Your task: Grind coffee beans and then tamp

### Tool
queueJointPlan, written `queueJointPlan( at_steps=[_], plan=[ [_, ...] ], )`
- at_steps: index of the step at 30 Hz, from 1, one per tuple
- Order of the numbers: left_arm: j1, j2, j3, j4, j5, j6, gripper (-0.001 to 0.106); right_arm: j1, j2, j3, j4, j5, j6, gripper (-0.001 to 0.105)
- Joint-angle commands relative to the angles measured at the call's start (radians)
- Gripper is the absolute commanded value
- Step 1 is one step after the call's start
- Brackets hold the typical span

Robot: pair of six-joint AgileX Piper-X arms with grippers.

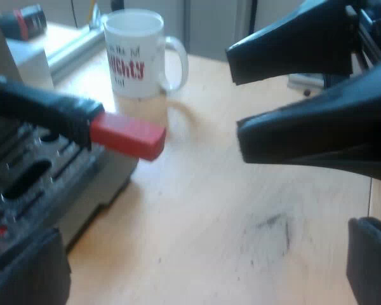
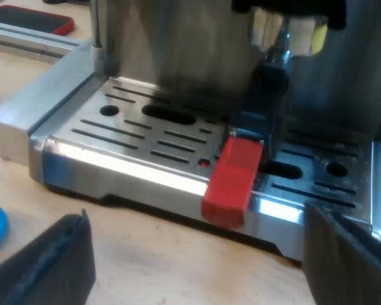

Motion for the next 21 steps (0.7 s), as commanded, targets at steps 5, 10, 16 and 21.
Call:
queueJointPlan(
  at_steps=[5, 10, 16, 21],
  plan=[
    [0.0, -0.062, -0.002, -0.012, 0.013, 0.006, 0.09, -0.11, -0.005, -0.154, 0.34, -0.181, 0.223, 0.07],
    [0.0, -0.062, -0.002, -0.012, 0.013, 0.006, 0.09, -0.253, -0.005, -0.246, 0.463, -0.402, 0.253, 0.07],
    [0.0, -0.062, -0.002, -0.012, 0.013, 0.006, 0.09, -0.357, 0.036, -0.31, 0.487, -0.548, 0.245, 0.07],
    [0.0, -0.062, -0.002, -0.012, 0.013, 0.006, 0.09, -0.393, 0.116, -0.383, 0.536, -0.613, 0.216, 0.07]
  ],
)
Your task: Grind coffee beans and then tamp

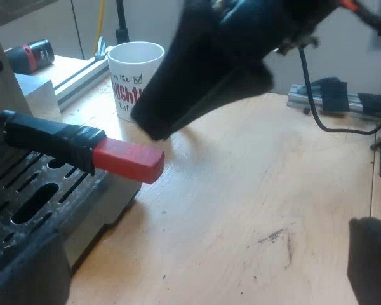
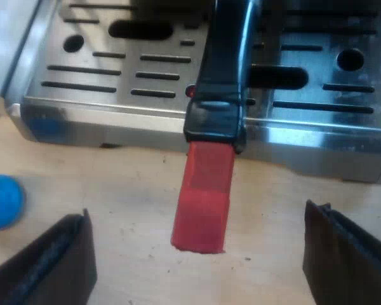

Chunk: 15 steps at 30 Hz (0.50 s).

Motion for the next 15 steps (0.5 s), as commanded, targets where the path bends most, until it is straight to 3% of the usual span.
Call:
queueJointPlan(
  at_steps=[1, 9, 15],
  plan=[
    [0.0, -0.006, -0.002, -0.012, 0.013, 0.006, 0.09, -0.024, 0.05, -0.044, 0.023, -0.052, -0.039, 0.07],
    [0.0, -0.006, -0.002, -0.012, 0.013, 0.006, 0.09, -0.1, 0.13, -0.06, 0.024, -0.17, -0.045, 0.07],
    [0.0, -0.006, -0.002, -0.012, 0.013, 0.006, 0.09, -0.148, 0.174, -0.06, -0.002, -0.2, -0.082, 0.07]
  ],
)
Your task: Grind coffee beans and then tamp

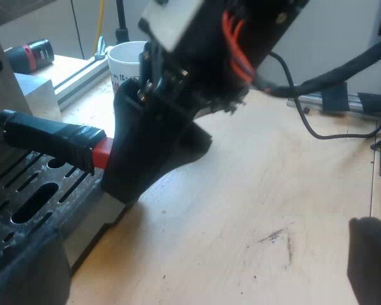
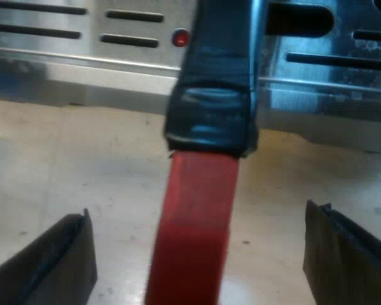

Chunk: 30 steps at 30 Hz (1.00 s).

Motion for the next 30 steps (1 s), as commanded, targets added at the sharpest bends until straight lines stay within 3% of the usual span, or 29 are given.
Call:
queueJointPlan(
  at_steps=[1, 11, 16, 30],
  plan=[
    [0.0, -0.006, -0.002, -0.012, 0.013, 0.006, 0.09, -0.016, 0.014, -0.008, -0.018, -0.012, -0.039, 0.07],
    [0.0, -0.006, 0.0, -0.012, 0.013, 0.001, 0.09, -0.061, 0.048, -0.008, -0.064, -0.049, -0.076, 0.07],
    [0.0, 0.015, 0.004, -0.012, -0.008, -0.096, 0.09, -0.061, 0.069, -0.008, -0.064, -0.067, -0.089, 0.07],
    [0.0, 0.071, 0.004, -0.012, -0.026, -0.095, 0.09, -0.061, 0.079, -0.008, -0.08, -0.064, -0.151, 0.07]
  ],
)
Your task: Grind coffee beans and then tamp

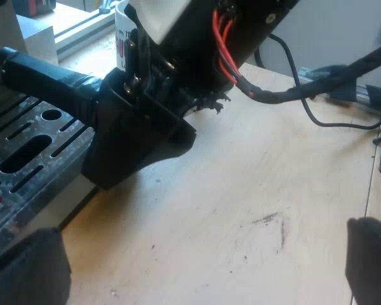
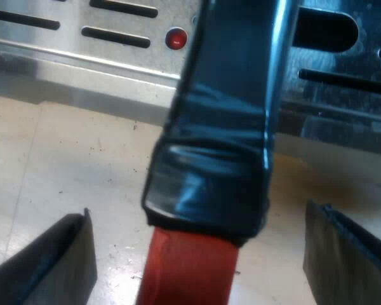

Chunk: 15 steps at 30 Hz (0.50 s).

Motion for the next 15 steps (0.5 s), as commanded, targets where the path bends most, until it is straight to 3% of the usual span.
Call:
queueJointPlan(
  at_steps=[1, 11, 15],
  plan=[
    [0.0, -0.001, -0.001, -0.012, -0.006, -0.014, 0.09, -0.004, 0.0, -0.008, -0.012, 0.006, -0.022, 0.07],
    [0.0, -0.001, -0.001, -0.012, -0.006, -0.014, 0.09, -0.004, 0.0, -0.008, -0.036, 0.02, -0.041, 0.07],
    [0.0, -0.001, -0.001, -0.012, -0.006, -0.014, 0.09, -0.004, 0.0, -0.008, -0.026, 0.02, -0.041, 0.058]
  ],
)
